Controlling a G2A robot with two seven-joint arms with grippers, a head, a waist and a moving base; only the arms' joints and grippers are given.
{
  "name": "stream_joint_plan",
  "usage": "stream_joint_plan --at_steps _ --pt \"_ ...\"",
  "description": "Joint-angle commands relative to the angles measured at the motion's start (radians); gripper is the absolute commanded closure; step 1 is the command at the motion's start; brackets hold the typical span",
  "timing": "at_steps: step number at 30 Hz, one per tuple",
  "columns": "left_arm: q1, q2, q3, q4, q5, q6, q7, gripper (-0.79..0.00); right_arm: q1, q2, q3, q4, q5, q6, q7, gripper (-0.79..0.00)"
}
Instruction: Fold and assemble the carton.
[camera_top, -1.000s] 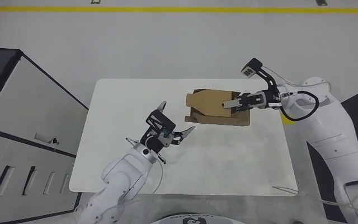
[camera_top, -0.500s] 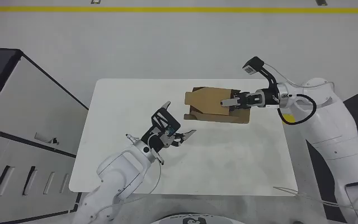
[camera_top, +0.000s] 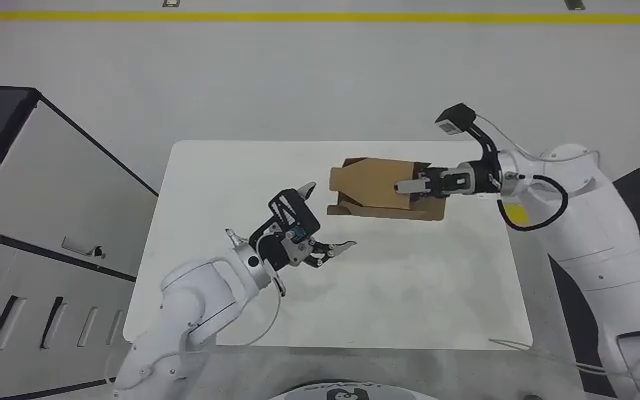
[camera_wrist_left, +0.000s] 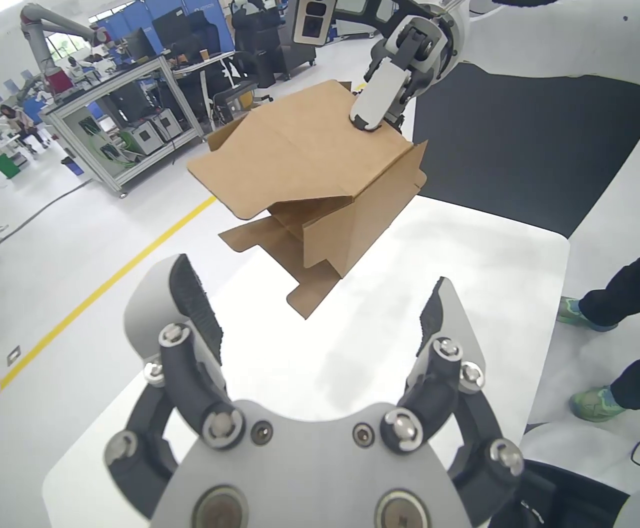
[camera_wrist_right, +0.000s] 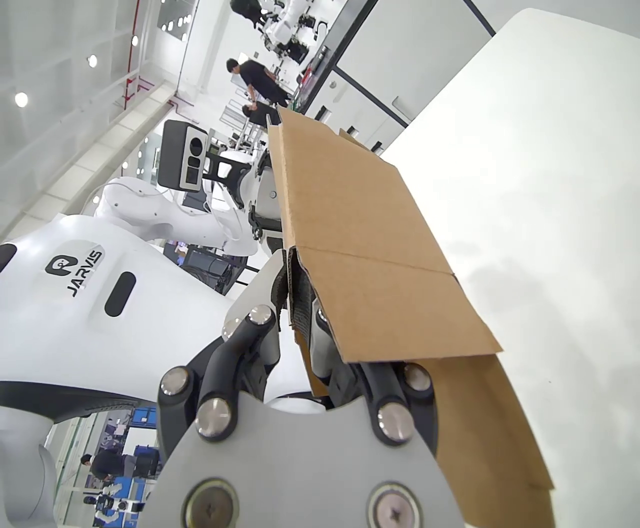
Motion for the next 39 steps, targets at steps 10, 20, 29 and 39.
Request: stream_joint_plan --at_steps 10,20,29,39 --pt "-0.033 0.003 0.041 0.015 -0.029 -0.012 0.001 -0.702 0.004 -0.002 -0.013 -0.020 0.006 0.015 0.015 0.000" --pt "-0.034 0.008 0.063 0.013 -0.026 -0.016 0.007 -0.514 0.012 -0.008 -0.014 0.020 0.013 0.015 0.015 0.000" --pt "-0.035 0.014 0.068 0.010 -0.025 -0.017 0.014 -0.474 0.020 -0.017 -0.019 0.051 0.011 0.035 -0.001 0.000" --pt "-0.048 0.019 0.093 0.016 -0.017 -0.030 0.012 -0.459 0.026 -0.026 -0.024 0.067 -0.003 0.064 -0.027 0.000"
